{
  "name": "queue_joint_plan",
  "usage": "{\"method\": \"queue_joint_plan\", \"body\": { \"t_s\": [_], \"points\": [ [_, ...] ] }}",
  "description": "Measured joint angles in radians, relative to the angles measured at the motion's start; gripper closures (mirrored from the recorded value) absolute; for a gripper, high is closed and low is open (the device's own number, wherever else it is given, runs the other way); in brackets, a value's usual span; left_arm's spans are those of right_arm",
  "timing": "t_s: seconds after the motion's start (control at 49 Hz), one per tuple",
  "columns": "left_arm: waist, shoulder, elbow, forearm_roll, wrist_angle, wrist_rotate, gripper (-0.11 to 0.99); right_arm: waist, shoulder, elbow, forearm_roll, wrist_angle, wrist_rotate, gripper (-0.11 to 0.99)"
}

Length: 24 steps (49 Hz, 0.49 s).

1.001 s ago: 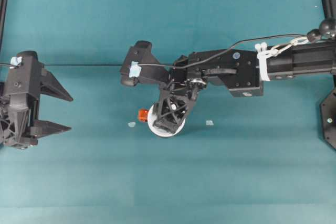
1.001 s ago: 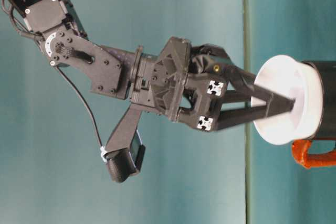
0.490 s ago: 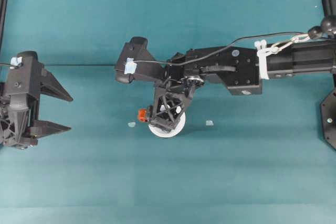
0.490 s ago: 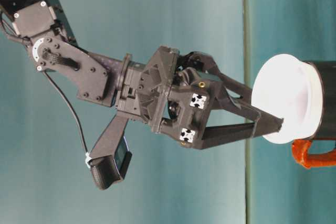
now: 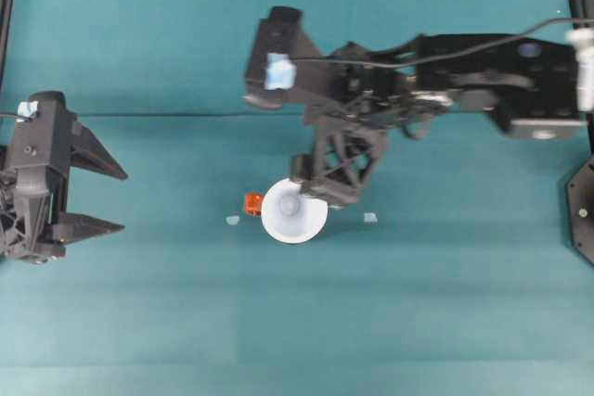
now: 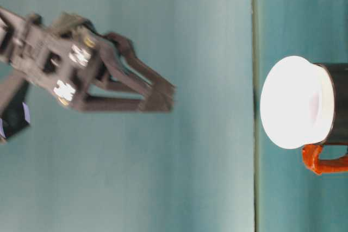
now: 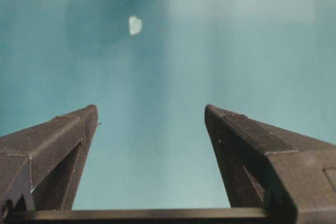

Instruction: Put the paper cup into the moved red handle cup holder.

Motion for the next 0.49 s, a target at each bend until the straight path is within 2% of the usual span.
{"method": "queue_joint_plan", "body": {
  "t_s": [0.286, 0.388, 0.49],
  "points": [
    [0.0, -0.014, 0.002, 0.0, 0.002, 0.0, -0.03, 0.009, -0.104, 0.104, 0.002, -0.014, -0.003, 0.05],
    [0.0, -0.023, 0.003, 0.002, 0.0, 0.0, -0.03, 0.009, -0.152, 0.15, 0.0, -0.055, -0.003, 0.05],
    [0.0, -0.034, 0.002, 0.0, 0.002, 0.0, -0.03, 0.009, -0.21, 0.212, 0.0, -0.144, -0.003, 0.05]
  ]
}}
